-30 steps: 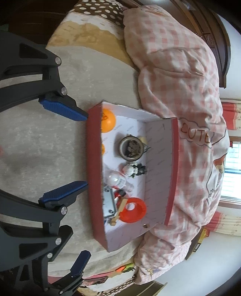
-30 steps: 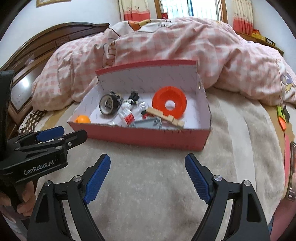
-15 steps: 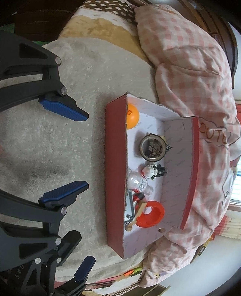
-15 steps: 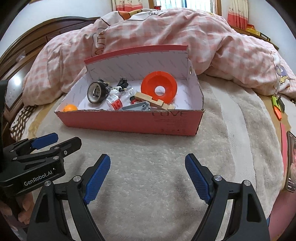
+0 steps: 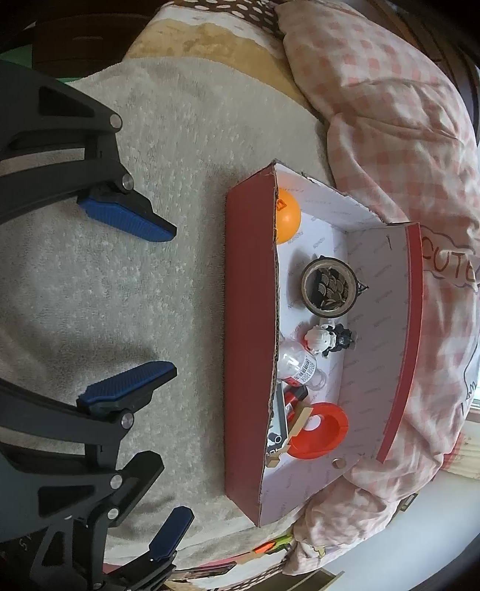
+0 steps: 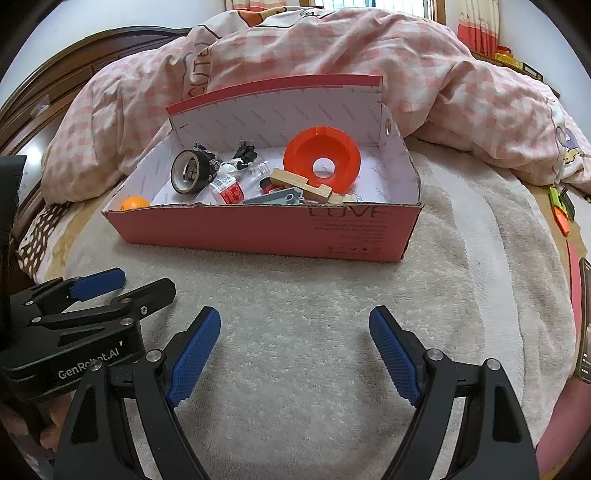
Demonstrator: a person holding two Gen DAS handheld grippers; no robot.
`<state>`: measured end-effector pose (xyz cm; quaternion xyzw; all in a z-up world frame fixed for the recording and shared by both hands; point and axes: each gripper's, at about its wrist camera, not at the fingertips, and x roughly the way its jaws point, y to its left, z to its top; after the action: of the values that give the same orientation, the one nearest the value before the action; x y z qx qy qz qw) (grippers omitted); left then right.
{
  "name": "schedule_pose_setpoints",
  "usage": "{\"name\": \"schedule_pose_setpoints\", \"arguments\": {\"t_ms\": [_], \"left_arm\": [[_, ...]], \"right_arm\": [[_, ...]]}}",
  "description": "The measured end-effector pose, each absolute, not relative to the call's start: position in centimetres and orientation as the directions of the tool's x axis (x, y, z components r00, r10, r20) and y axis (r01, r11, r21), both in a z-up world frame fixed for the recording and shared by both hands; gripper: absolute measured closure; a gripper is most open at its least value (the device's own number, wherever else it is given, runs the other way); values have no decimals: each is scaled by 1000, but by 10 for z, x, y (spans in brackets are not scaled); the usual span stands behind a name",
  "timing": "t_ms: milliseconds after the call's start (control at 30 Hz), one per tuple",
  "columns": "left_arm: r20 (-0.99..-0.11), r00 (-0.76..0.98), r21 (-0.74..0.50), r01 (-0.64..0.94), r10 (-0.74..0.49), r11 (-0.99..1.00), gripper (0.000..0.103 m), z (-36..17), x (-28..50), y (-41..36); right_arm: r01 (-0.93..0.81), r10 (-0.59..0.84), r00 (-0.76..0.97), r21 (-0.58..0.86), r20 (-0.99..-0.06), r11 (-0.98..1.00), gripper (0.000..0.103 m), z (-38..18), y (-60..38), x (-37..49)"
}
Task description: Organize objects
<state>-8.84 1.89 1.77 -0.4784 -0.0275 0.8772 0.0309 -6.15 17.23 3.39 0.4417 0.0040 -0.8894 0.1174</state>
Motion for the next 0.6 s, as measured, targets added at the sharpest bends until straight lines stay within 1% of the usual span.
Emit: {"name": "schedule_pose_setpoints", "arguments": {"t_ms": [600], "left_arm": [[-836,-544,-69,-27,72,-997,35,17,-89,19]], "right_arm": [[211,-206,-580,99,-788,-972,18,33,172,-61]]}}
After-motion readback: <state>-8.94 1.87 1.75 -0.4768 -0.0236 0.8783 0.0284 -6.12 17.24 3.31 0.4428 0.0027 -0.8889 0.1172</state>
